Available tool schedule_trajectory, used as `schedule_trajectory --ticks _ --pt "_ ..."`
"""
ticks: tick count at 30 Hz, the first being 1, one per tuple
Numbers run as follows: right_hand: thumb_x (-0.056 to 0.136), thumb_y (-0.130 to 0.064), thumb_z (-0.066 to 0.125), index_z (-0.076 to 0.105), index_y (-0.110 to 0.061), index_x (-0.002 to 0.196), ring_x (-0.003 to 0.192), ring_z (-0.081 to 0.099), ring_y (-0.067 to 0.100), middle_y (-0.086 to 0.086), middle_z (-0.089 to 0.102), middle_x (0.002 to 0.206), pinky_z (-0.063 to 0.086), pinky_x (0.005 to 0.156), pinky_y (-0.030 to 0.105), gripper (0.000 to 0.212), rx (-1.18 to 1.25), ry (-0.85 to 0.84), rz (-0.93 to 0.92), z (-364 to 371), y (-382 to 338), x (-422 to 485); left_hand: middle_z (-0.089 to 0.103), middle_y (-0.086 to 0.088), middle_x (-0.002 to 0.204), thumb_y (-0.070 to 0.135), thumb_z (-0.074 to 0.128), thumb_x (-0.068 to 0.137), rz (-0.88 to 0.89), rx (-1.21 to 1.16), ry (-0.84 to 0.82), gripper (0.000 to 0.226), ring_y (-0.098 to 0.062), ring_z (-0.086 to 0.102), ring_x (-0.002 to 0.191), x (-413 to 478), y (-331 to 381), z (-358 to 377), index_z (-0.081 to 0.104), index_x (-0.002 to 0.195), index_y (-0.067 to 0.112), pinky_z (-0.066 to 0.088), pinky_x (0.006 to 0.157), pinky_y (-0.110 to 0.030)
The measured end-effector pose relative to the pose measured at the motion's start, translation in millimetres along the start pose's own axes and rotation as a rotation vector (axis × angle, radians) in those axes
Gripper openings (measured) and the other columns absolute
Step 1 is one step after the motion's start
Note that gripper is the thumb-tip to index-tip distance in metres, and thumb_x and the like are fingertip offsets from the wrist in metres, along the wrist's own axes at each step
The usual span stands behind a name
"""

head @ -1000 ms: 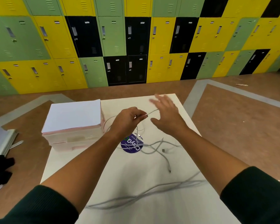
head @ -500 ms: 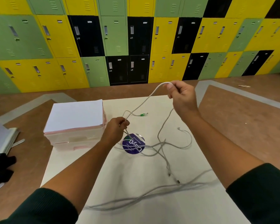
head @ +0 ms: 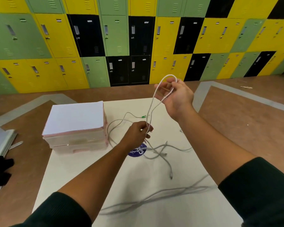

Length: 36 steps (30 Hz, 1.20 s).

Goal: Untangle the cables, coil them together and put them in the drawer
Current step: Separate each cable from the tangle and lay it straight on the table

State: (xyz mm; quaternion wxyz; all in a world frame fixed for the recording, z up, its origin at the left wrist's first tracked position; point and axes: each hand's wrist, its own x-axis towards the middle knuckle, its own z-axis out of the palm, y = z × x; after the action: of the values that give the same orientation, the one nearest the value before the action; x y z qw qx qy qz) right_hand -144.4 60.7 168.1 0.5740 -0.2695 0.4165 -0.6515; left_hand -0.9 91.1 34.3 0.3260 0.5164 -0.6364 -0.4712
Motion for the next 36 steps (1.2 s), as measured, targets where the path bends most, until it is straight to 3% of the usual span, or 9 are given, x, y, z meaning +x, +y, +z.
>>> schedule_trajectory --ticks 5,9,12,15,19,22,24,28,36 --pt "0.104 -0.007 0.031 0.058 -0.012 0.092 0.089 0.072 0.032 0.012 0.068 0.085 0.052 0.088 0.054 0.03 -0.002 -0.066 -0.05 13 -4 0 0.072 -0.013 0.097 0.022 0.035 0.108 -0.103 -0.38 -0.039 0.03 -0.039 0.071 0.073 -10 11 11 0.058 0.098 0.005 0.052 0.058 -0.032" --pt "0.1 -0.003 0.034 0.062 -0.01 0.1 0.087 0.071 0.027 0.01 0.068 0.089 0.053 0.088 0.048 0.028 -0.076 0.077 -0.056 -3 -3 7 0.049 -0.011 0.065 0.021 0.037 0.108 -0.082 -0.41 0.148 0.03 -0.017 0.042 0.048 -9 8 4 0.058 0.09 0.007 0.035 0.043 -0.022" --pt "0.098 -0.008 0.043 0.055 -0.013 0.133 0.101 0.062 0.021 0.007 0.062 0.123 0.051 0.086 0.038 0.038 -0.431 0.291 -0.091 -26 4 22 0.045 -0.002 0.058 0.023 0.04 0.107 -0.031 -0.353 0.288 0.032 -0.012 0.037 0.049 -6 1 -7 0.06 0.086 0.01 0.03 0.042 -0.022" --pt "0.091 -0.013 0.054 0.034 -0.015 0.149 0.13 0.044 0.025 0.008 0.036 0.15 0.044 0.1 0.036 0.062 -0.851 0.395 -0.277 -47 13 24 0.046 0.0 0.057 0.024 0.04 0.107 0.025 -0.284 0.32 0.032 -0.01 0.036 0.047 -5 -1 -16 0.061 0.086 0.011 0.029 0.044 -0.022" --pt "0.089 -0.013 0.058 0.055 -0.015 0.135 0.127 0.049 0.02 0.005 0.053 0.137 0.042 0.107 0.039 0.046 -1.176 -0.02 -0.663 -46 27 9 0.045 0.007 0.051 0.024 0.044 0.106 0.107 -0.173 0.234 0.029 -0.009 0.037 0.046 -6 2 -16 0.063 0.087 0.012 0.032 0.046 -0.022" --pt "0.094 -0.023 0.056 0.061 -0.022 0.13 0.119 0.056 0.014 -0.004 0.063 0.129 0.046 0.103 0.037 0.036 -1.364 -0.439 -0.481 -39 45 -2 0.05 0.006 0.054 0.025 0.048 0.105 0.159 -0.144 0.173 0.027 -0.014 0.042 0.05 -9 9 -13 0.063 0.084 0.016 0.037 0.048 -0.028" --pt "0.097 -0.026 0.052 0.065 -0.025 0.121 0.105 0.062 0.011 -0.007 0.069 0.115 0.051 0.093 0.034 0.027 -1.388 -0.56 -0.275 -40 56 -7 0.054 0.005 0.057 0.024 0.048 0.105 0.185 -0.118 0.173 0.026 -0.015 0.047 0.053 -13 11 -13 0.062 0.084 0.016 0.041 0.051 -0.033" --pt "0.099 -0.024 0.054 0.072 -0.018 0.097 0.085 0.06 0.01 -0.006 0.066 0.092 0.046 0.076 0.031 0.018 -1.342 -0.527 -0.275 -50 69 -8 0.059 -0.001 0.064 0.021 0.05 0.103 0.132 -0.116 0.199 0.025 -0.02 0.054 0.05 -22 0 -19 0.064 0.088 0.006 0.045 0.05 -0.028" --pt "0.099 -0.019 0.054 0.072 -0.015 0.094 0.093 0.064 0.013 -0.003 0.072 0.095 0.049 0.083 0.032 0.019 -1.175 -0.366 -0.21 -62 76 -14 0.07 0.005 0.075 0.022 0.049 0.103 0.014 0.004 0.088 0.03 -0.005 0.062 0.07 -36 -27 -26 0.069 0.086 0.008 0.048 0.071 -0.022"
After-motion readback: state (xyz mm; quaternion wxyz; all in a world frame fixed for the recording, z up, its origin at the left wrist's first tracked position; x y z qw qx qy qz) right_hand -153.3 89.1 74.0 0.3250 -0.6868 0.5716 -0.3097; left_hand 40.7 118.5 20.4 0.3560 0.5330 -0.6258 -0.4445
